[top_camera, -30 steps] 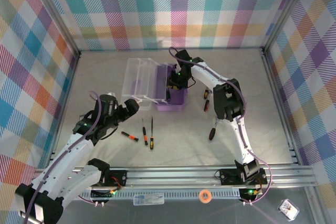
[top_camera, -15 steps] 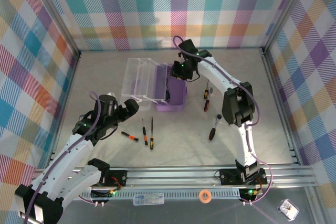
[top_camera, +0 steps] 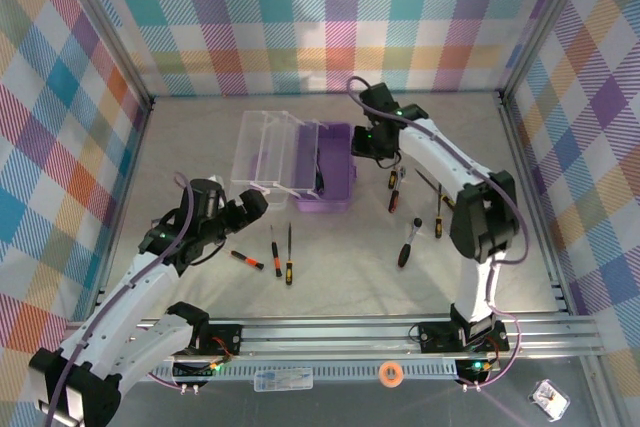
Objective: Pack the tool kit
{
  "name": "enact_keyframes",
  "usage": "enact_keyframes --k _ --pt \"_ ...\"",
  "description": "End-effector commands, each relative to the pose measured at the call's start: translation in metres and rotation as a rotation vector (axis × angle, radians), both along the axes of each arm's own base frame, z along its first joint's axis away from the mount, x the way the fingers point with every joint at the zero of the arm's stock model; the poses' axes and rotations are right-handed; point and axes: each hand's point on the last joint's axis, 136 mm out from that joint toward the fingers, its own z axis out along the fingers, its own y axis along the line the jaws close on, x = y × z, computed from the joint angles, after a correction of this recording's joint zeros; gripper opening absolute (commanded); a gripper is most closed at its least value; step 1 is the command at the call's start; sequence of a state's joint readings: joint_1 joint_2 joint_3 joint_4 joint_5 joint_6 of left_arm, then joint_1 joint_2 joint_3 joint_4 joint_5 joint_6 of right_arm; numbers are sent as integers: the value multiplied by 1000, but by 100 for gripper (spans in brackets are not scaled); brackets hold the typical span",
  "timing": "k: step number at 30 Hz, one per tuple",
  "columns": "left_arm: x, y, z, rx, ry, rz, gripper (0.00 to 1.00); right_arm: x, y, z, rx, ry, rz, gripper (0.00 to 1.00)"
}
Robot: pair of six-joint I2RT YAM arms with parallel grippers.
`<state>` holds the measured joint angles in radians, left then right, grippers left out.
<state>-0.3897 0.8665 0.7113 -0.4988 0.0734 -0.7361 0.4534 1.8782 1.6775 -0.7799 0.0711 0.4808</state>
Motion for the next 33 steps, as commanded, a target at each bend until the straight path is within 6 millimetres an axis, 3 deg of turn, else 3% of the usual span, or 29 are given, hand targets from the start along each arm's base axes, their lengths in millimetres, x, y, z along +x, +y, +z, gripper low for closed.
enact_keyframes --k 1,4,6,13,19,27,33 --pt "8 -24 7 -76 -35 -88 100 -11 -53 -4 -99 -13 -62 30" --pt "13 -45 6 -143 -39 -154 100 -26 -84 -27 -111 41 -114 30" --pt "16 -59 9 -163 -54 -197 100 -34 -93 -41 -96 77 -128 30" --pt "15 -99 4 -152 -47 -308 100 -58 -82 -87 -6 202 -80 33" --pt "6 -126 -5 -140 -26 -386 100 -61 -81 -115 -14 258 -86 35" --pt "3 -136 -8 -118 -12 -416 100 -54 -82 -137 -33 289 -112 37" --pt "4 -134 -6 -103 -14 -412 100 -54 -89 -148 -69 308 -149 32"
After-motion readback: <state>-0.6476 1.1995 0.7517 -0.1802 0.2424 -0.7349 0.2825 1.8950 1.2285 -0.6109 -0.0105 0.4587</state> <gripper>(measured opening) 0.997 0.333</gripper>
